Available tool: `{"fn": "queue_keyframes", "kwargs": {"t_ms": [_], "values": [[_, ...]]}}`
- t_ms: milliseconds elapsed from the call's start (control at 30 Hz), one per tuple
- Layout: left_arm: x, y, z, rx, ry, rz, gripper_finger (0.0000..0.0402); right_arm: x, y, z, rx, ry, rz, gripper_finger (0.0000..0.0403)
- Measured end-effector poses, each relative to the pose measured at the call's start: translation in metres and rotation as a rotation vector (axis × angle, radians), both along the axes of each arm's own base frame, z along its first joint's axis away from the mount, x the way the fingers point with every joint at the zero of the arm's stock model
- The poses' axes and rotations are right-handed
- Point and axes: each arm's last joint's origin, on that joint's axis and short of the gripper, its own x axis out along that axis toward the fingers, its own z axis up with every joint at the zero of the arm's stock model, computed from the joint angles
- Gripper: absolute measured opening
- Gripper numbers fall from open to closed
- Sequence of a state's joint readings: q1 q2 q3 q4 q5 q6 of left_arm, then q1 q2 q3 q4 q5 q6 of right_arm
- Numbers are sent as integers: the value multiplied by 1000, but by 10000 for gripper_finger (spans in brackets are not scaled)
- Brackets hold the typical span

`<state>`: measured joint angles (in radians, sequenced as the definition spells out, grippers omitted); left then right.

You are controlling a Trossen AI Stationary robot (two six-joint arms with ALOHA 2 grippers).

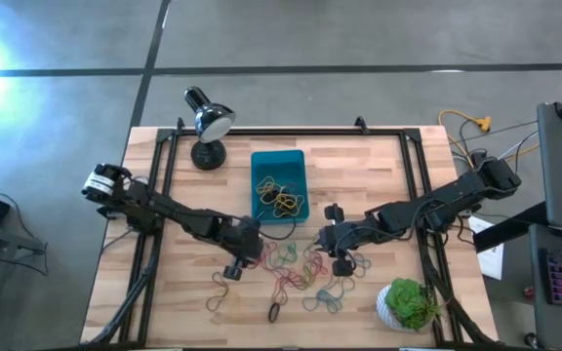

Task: Pick and place rubber bands into bin
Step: Put the red rubber band into the blue bin

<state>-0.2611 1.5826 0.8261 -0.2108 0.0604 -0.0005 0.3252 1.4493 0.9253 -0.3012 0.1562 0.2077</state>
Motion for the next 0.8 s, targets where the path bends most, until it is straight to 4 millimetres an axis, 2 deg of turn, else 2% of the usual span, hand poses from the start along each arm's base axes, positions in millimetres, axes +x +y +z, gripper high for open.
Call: {"fn": "queue_keyframes", "kwargs": {"t_ms": [167, 433, 800], "values": [[2, 0, 1, 59, -43, -38, 169, 0, 0, 0, 2, 0, -2, 68], [10, 1, -5, 135, -87, -56, 171, 0, 0, 0, -1, 0, 0, 68], [19, 3, -25, 151, -32, -50, 171, 0, 0, -1, -1, 4, -1, 68]]}}
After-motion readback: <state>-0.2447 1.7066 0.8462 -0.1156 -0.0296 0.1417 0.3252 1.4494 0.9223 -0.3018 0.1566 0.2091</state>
